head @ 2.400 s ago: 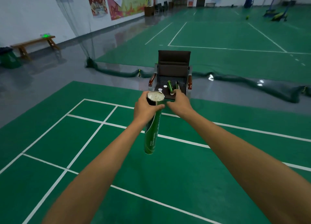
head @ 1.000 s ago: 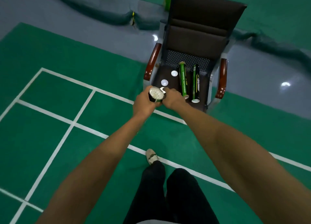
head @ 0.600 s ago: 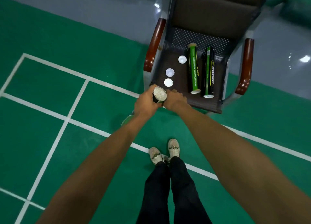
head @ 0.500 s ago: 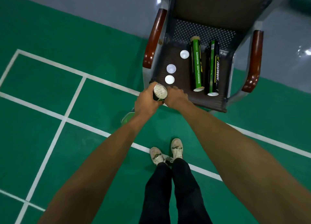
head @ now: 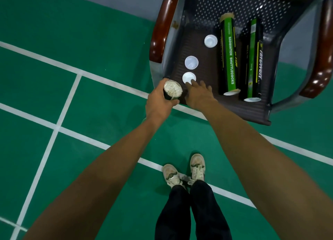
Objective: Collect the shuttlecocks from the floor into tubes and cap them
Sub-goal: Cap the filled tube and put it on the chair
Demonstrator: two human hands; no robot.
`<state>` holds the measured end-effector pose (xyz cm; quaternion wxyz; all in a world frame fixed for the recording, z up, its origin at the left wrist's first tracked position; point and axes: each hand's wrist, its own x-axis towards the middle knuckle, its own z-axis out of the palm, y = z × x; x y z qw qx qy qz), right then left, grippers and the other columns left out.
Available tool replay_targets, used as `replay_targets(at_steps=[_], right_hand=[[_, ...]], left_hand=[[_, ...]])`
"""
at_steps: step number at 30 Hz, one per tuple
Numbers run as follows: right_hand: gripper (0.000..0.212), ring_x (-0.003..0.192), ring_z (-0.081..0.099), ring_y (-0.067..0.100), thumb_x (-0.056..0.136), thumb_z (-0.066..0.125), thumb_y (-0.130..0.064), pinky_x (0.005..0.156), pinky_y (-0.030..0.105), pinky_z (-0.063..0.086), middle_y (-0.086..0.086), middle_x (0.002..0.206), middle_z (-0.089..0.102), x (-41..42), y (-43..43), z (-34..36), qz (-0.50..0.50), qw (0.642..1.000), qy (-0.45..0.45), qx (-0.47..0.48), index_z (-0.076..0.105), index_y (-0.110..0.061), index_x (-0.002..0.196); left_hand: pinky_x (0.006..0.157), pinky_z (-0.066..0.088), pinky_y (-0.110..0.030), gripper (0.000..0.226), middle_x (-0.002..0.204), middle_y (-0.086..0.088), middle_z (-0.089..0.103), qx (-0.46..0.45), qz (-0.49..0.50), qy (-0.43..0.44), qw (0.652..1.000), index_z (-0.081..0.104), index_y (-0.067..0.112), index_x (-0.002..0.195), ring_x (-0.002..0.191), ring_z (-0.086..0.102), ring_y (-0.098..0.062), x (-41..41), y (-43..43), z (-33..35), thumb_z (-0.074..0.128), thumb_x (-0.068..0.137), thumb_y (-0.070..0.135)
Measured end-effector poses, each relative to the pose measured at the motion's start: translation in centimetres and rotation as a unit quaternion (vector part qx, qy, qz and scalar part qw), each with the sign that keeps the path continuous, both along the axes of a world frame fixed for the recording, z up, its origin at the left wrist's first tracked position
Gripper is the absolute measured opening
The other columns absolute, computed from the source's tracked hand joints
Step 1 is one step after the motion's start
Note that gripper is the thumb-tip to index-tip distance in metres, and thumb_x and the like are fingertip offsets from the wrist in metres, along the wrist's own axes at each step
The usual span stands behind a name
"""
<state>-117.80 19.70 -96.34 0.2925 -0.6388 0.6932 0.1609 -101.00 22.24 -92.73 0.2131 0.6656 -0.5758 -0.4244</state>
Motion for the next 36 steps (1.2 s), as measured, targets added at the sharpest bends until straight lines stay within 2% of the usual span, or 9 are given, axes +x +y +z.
replay_targets(at_steps=[7, 13, 19, 22, 25, 28, 31, 34, 36], right_hand=[[0.080, 0.155, 0.002, 0.038, 0.097, 0.055, -0.030, 0.121, 0.061, 0.014, 0.005, 0.170, 0.004, -0.6, -2.0, -4.4, -0.008, 1.000, -0.007, -0.017, 0.009, -0.020, 0.161], [0.083, 0.155, -0.002, 0.040, 0.098, 0.058, -0.029, 0.121, 0.060, 0.012, 0.006, 0.170, -0.002, -1.1, -3.6, -6.7, -0.004, 1.000, -0.008, -0.004, 0.006, -0.021, 0.162], [0.089, 0.153, -0.004, 0.047, 0.095, 0.064, -0.016, 0.120, 0.064, 0.013, 0.006, 0.170, -0.007, -0.7, -5.4, -8.2, -0.006, 0.999, -0.037, 0.017, 0.007, -0.029, 0.162], [0.084, 0.147, 0.014, 0.050, 0.090, 0.066, -0.009, 0.116, 0.060, 0.026, 0.008, 0.166, 0.006, -0.7, -5.4, -9.0, -0.001, 0.999, -0.041, 0.014, 0.019, -0.030, 0.158], [0.072, 0.125, 0.038, 0.047, 0.085, 0.068, -0.002, 0.099, 0.052, 0.045, 0.014, 0.150, 0.028, -1.3, -4.8, -9.5, 0.058, 0.996, -0.039, -0.061, 0.036, -0.021, 0.146], [0.065, 0.117, 0.042, 0.045, 0.085, 0.069, -0.003, 0.093, 0.050, 0.046, 0.018, 0.142, 0.036, -1.5, -4.2, -9.8, 0.103, 0.989, -0.061, -0.084, 0.041, -0.018, 0.141], [0.053, 0.116, 0.049, 0.040, 0.084, 0.071, -0.013, 0.098, 0.046, 0.044, 0.016, 0.131, 0.050, -0.5, -4.0, -9.0, -0.037, 0.981, -0.153, -0.117, 0.048, -0.017, 0.132], [0.045, 0.107, 0.061, 0.022, 0.087, 0.072, -0.033, 0.094, 0.036, 0.050, 0.004, 0.119, 0.065, 0.8, -4.1, -5.7, -0.291, 0.875, -0.327, -0.207, 0.054, -0.019, 0.126], [0.049, 0.105, 0.063, 0.014, 0.088, 0.071, -0.042, 0.090, 0.026, 0.051, -0.002, 0.118, 0.067, 1.3, -3.9, -2.9, -0.299, 0.847, -0.370, -0.238, 0.056, -0.020, 0.128]], left_hand=[[0.098, 0.055, -0.040, 0.081, 0.117, 0.008, 0.072, 0.004, -0.017, -0.003, 1.000, 0.058, 0.031, 0.137, 0.109, 0.067, -0.018, -0.5, -1.5, -3.7, 0.093, 0.065, 0.020], [0.101, 0.054, -0.042, 0.082, 0.120, 0.004, 0.072, 0.015, -0.010, -0.012, 1.000, 0.057, 0.025, 0.140, 0.113, 0.066, -0.020, -0.5, -1.9, -5.9, 0.095, 0.067, 0.021], [0.103, 0.053, -0.034, 0.085, 0.123, 0.005, 0.070, 0.021, -0.003, -0.006, 1.000, 0.057, 0.022, 0.142, 0.115, 0.064, -0.017, -1.4, -2.8, -6.4, 0.096, 0.067, 0.018], [0.101, 0.050, -0.027, 0.083, 0.118, 0.011, 0.068, 0.030, 0.002, -0.003, 1.000, 0.057, 0.022, 0.141, 0.113, 0.062, -0.012, -1.4, -2.8, -6.7, 0.096, 0.067, 0.015], [0.101, 0.052, -0.030, 0.081, 0.115, 0.010, 0.069, 0.032, 0.001, -0.001, 0.999, 0.058, 0.024, 0.139, 0.110, 0.063, -0.012, -1.3, -2.7, -6.5, 0.095, 0.067, 0.014], [0.101, 0.053, -0.030, 0.078, 0.113, 0.009, 0.069, 0.034, 0.009, 0.006, 0.999, 0.060, 0.021, 0.137, 0.107, 0.063, -0.011, -0.9, -2.7, -6.5, 0.094, 0.068, 0.012], [0.099, 0.055, -0.036, 0.074, 0.111, 0.007, 0.071, 0.035, 0.022, 0.003, 0.999, 0.062, 0.022, 0.132, 0.106, 0.065, -0.015, -0.5, -2.9, -6.5, 0.095, 0.066, 0.012], [0.095, 0.056, -0.038, 0.073, 0.110, 0.006, 0.072, 0.030, 0.036, -0.006, 0.999, 0.062, 0.023, 0.130, 0.104, 0.067, -0.017, -0.6, -3.2, -5.7, 0.095, 0.065, 0.015], [0.094, 0.057, -0.037, 0.073, 0.110, 0.008, 0.073, 0.029, 0.044, -0.002, 0.999, 0.061, 0.025, 0.132, 0.102, 0.068, -0.016, -1.0, -3.4, -4.7, 0.094, 0.068, 0.016]])
